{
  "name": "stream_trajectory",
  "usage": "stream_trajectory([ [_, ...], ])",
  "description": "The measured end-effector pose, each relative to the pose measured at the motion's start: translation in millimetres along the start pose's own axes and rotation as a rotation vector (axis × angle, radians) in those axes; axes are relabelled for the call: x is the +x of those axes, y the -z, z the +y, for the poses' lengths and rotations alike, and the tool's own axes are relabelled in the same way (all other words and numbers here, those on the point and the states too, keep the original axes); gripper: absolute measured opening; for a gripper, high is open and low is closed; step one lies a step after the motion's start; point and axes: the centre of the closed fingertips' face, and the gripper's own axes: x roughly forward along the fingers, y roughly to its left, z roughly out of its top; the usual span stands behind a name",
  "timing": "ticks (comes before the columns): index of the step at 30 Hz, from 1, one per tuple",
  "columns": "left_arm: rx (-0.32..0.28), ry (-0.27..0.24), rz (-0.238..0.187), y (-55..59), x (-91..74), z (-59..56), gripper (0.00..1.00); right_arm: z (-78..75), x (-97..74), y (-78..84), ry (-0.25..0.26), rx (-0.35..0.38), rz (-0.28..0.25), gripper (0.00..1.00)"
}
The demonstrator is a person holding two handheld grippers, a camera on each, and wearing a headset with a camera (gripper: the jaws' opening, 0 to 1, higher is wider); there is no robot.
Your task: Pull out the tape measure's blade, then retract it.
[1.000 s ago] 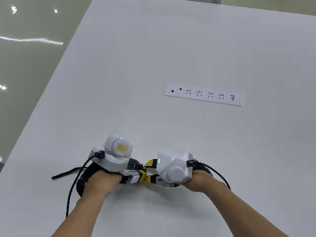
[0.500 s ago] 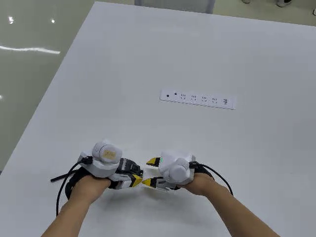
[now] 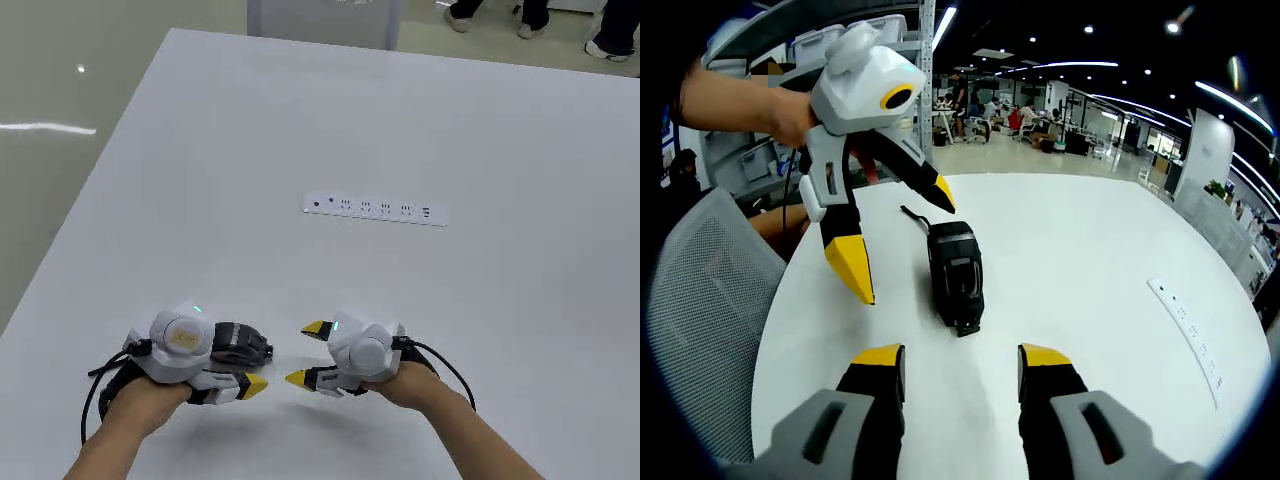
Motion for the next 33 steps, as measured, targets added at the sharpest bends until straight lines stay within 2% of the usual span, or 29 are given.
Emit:
stream_trajectory([
  [2, 0.025, 0.007, -0.006, 0.7, -4.8, -5.4, 0.96, 0.2, -9.1, 0.7, 0.023, 0.023, -0.011, 0.48],
  [5, 0.061, 0.018, -0.045, -3.4, -11.8, -11.0, 0.98, 1.0, -21.4, 6.4, 0.052, 0.040, -0.010, 0.52],
  [7, 0.071, 0.025, -0.060, 0.8, -14.0, -8.2, 0.99, 0.2, -29.4, 10.8, 0.073, 0.058, -0.017, 0.54],
  [10, 0.082, 0.052, -0.077, -1.2, -20.4, -19.2, 0.99, -0.5, -41.6, 16.5, 0.113, 0.070, -0.018, 0.57],
  [13, 0.092, 0.062, -0.099, -0.4, -25.2, -19.7, 0.99, -1.1, -53.6, 21.5, 0.145, 0.113, -0.039, 0.59],
  [15, 0.088, 0.085, -0.109, -1.0, -28.2, -27.1, 0.99, -1.6, -59.4, 24.7, 0.166, 0.121, -0.042, 0.61],
  [17, 0.098, 0.099, -0.117, 0.8, -30.4, -25.6, 0.99, -2.2, -66.2, 27.7, 0.192, 0.145, -0.047, 0.65],
  [21, 0.113, 0.116, -0.128, 1.7, -37.3, -35.8, 0.99, -0.2, -78.2, 35.3, 0.214, 0.169, -0.051, 0.69],
  [23, 0.106, 0.109, -0.135, 4.2, -39.5, -32.1, 0.99, -0.1, -85.5, 37.8, 0.228, 0.181, -0.056, 0.70],
  [27, 0.098, 0.101, -0.150, 3.1, -47.0, -33.3, 0.99, -0.9, -96.7, 42.4, 0.254, 0.211, -0.065, 0.73],
  [31, 0.099, 0.094, -0.159, 5.5, -50.7, -26.3, 0.99, 1.8, -107.1, 46.8, 0.268, 0.223, -0.072, 0.74],
  [33, 0.105, 0.097, -0.166, 2.8, -51.8, -29.7, 0.99, 3.6, -111.5, 50.5, 0.272, 0.220, -0.068, 0.75],
])
